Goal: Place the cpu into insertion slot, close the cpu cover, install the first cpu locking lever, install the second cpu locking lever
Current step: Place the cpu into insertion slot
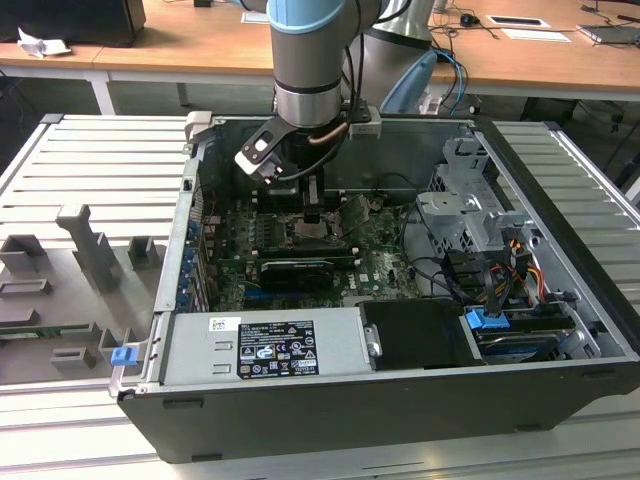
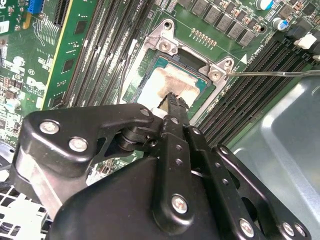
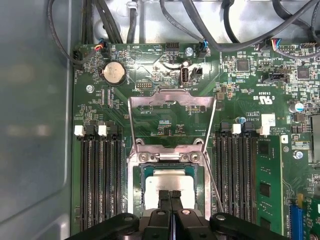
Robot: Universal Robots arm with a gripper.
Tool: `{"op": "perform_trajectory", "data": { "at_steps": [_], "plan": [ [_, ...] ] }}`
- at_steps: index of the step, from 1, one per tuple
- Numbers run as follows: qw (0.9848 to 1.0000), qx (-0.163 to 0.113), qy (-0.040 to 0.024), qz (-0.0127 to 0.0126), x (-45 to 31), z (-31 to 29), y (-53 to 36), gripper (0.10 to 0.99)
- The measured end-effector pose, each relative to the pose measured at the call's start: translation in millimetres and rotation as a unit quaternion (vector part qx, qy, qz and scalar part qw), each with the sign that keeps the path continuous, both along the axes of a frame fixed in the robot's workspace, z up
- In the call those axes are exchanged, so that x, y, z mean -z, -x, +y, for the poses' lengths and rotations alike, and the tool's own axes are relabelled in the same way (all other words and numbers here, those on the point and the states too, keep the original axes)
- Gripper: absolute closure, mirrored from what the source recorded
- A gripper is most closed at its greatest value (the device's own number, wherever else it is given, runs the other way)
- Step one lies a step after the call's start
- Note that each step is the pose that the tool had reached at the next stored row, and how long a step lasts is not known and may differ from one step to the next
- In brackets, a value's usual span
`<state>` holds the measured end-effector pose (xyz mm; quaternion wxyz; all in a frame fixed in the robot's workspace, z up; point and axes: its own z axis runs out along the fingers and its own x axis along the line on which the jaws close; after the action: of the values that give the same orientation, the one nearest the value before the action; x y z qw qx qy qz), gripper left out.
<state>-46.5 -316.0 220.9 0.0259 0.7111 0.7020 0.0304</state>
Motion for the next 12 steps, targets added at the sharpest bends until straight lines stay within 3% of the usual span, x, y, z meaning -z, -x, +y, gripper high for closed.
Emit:
{"op": "perform_trajectory", "data": {
  "at_steps": [12],
  "plan": [
    [1.0,0.0,0.0,0.0,-3.0,0.0,0.0,0.98]
  ]
}}
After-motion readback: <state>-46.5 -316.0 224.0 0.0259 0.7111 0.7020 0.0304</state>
